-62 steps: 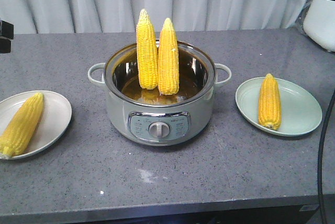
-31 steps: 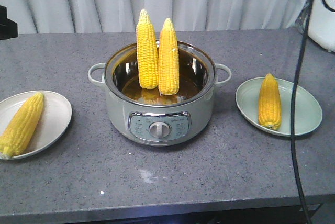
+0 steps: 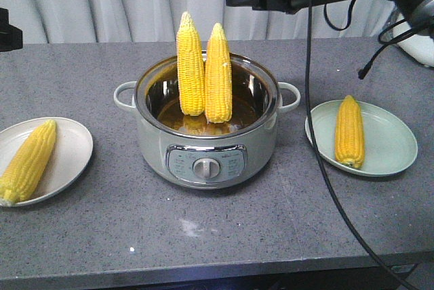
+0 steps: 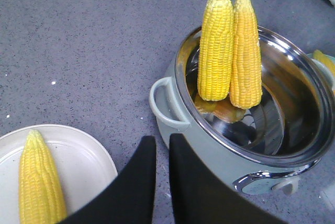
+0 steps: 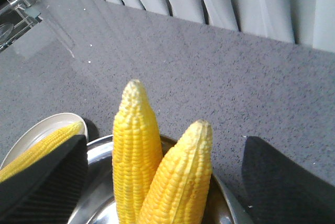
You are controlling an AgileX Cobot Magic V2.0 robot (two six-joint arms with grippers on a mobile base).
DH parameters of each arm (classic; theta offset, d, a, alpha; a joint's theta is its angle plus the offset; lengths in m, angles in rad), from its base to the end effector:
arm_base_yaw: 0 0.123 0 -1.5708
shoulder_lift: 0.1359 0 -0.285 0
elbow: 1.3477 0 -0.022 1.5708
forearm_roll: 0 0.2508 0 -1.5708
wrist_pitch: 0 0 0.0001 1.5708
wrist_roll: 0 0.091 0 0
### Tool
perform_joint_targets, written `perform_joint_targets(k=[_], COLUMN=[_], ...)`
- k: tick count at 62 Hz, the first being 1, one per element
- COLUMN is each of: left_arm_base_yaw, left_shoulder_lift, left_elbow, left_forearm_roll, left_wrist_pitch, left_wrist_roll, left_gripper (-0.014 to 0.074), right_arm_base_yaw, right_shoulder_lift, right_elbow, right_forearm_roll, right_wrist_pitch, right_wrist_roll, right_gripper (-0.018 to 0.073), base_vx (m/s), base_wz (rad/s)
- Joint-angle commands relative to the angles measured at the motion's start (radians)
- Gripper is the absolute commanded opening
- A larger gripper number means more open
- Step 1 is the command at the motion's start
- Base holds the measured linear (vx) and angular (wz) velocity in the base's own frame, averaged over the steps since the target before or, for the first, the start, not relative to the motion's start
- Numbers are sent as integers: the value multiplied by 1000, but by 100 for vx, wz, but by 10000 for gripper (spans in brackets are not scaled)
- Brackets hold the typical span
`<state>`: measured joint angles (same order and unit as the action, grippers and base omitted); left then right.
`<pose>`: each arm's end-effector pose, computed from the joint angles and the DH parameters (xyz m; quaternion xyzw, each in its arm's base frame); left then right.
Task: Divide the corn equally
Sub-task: 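Reach the right gripper into the pot and grasp a corn cob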
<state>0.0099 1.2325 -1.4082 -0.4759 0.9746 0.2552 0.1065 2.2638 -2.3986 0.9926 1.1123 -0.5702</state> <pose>0.2462 -0.0321 0.4372 0.0693 0.8817 -0.1769 0.4319 0.4888 0.1210 0.3576 -0.2222 0.8006 0.3928 0.3943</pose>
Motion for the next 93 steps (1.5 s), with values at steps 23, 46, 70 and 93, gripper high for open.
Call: perform_joint_targets(k=[23, 46, 70, 93], left_arm_base_yaw=[-3, -3, -3, -3], left_shoulder_lift=[-25, -24, -24, -24], left_elbow=[-25, -25, -25, -25], left_forearm_roll=[-36, -36, -36, -36], left_wrist_pitch=[-41, -37, -40, -47], left_wrist_roll=[1, 1, 1, 1], left_gripper=[55, 55, 55, 55], right_arm_base_yaw=[47, 86, 86, 64], right_shoulder_lift=[15, 72, 65, -38], right_elbow=[-42, -42, -42, -43], right_forearm_roll=[40, 2, -1, 4], right_wrist_pitch=[-92, -86, -72, -57], right_wrist_roll=[-34, -32, -34, -98], right_gripper=[578, 576, 266, -8], base_vx=[0, 0, 0, 0], base_wz=[0, 0, 0, 0])
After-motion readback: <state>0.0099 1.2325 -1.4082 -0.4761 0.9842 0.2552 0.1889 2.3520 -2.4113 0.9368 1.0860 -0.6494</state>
